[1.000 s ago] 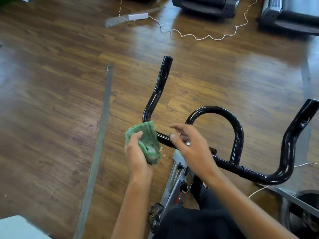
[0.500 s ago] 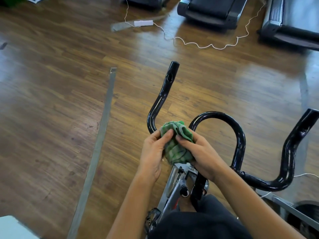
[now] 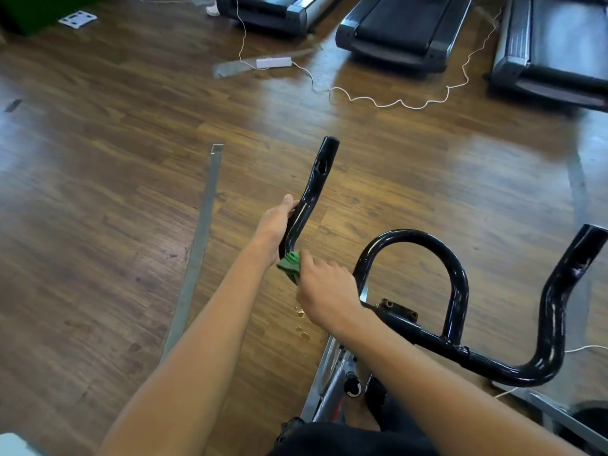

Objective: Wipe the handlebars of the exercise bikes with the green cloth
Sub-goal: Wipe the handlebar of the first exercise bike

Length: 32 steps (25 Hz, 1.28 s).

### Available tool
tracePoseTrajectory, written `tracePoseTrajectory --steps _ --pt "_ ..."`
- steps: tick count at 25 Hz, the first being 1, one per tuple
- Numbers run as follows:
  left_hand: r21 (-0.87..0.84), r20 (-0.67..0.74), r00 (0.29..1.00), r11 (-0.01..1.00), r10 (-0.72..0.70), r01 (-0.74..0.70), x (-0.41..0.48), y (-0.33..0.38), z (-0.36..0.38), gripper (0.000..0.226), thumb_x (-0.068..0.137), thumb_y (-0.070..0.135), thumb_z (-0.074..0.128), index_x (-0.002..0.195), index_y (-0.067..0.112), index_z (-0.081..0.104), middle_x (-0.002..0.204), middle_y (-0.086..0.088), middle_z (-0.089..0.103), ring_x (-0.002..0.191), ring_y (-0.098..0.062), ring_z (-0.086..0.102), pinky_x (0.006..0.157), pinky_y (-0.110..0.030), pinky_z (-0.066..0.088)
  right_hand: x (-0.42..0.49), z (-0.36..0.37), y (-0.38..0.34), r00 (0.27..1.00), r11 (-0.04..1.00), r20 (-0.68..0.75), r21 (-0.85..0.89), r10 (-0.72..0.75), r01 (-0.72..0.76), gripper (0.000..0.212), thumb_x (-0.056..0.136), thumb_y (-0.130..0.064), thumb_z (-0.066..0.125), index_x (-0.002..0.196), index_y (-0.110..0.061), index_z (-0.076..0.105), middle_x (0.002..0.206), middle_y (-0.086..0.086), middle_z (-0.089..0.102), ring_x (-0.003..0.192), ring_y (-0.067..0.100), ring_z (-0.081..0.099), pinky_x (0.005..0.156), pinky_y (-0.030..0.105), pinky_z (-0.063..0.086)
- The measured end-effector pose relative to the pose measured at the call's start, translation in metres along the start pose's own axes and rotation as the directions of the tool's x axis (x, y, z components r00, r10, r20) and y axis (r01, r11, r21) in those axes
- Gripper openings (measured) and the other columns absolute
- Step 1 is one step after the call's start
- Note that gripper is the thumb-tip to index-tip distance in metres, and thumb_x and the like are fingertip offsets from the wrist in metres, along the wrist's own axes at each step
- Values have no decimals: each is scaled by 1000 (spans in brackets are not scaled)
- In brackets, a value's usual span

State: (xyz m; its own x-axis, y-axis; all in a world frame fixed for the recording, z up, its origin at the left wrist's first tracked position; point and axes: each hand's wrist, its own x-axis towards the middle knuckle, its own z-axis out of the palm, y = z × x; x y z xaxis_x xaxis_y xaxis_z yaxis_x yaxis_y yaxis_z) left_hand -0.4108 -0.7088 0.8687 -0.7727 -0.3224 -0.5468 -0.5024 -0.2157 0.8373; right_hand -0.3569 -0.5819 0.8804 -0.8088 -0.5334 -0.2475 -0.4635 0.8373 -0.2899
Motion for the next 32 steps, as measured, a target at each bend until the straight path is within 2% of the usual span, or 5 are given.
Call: tracePoseTrajectory --steps 7,10,14,24,32 --pt "172 17 997 982 77 -79 19 1 -7 37 102 47 44 104 17 66 95 -7 69 89 -24 64 73 -32 51 8 -19 23 980 988 197 155 -15 -16 30 101 -16 41 131 -12 48 108 9 65 96 30 62 75 34 45" --pt "291 -5 984 942 177 -168 26 -4 7 40 105 46 35 107 20 66 90 0 65 88 -19 60 85 -37 49 51 -41 42 923 619 272 685 272 -385 29 105 -21 40 130 -13 51 105 7 64 90 23 63 76 36 54" --pt "439 -121 920 851 374 -288 23 -24 17 42 107 41 33 98 18 68 86 -1 69 81 -16 64 77 -34 50 106 -64 44 858 284 49 933 511 -222 33 106 -20 37 138 -16 48 118 4 61 100 18 60 84 34 50" --pt "180 -304 849 901 432 -393 15 -25 15 53 106 45 29 114 13 70 109 1 72 103 -7 65 88 -22 51 65 12 11 891 521 380 723 249 -454 28 93 -10 44 117 -16 57 104 9 69 98 27 65 91 47 55" --pt "358 -277 861 877 427 -320 20 -27 17 57 107 44 29 84 8 67 78 -6 67 77 -17 62 75 -35 47 58 -84 51 890 994 443 70 -111 90 52 95 0 42 142 -21 46 117 6 64 98 19 61 86 33 54"
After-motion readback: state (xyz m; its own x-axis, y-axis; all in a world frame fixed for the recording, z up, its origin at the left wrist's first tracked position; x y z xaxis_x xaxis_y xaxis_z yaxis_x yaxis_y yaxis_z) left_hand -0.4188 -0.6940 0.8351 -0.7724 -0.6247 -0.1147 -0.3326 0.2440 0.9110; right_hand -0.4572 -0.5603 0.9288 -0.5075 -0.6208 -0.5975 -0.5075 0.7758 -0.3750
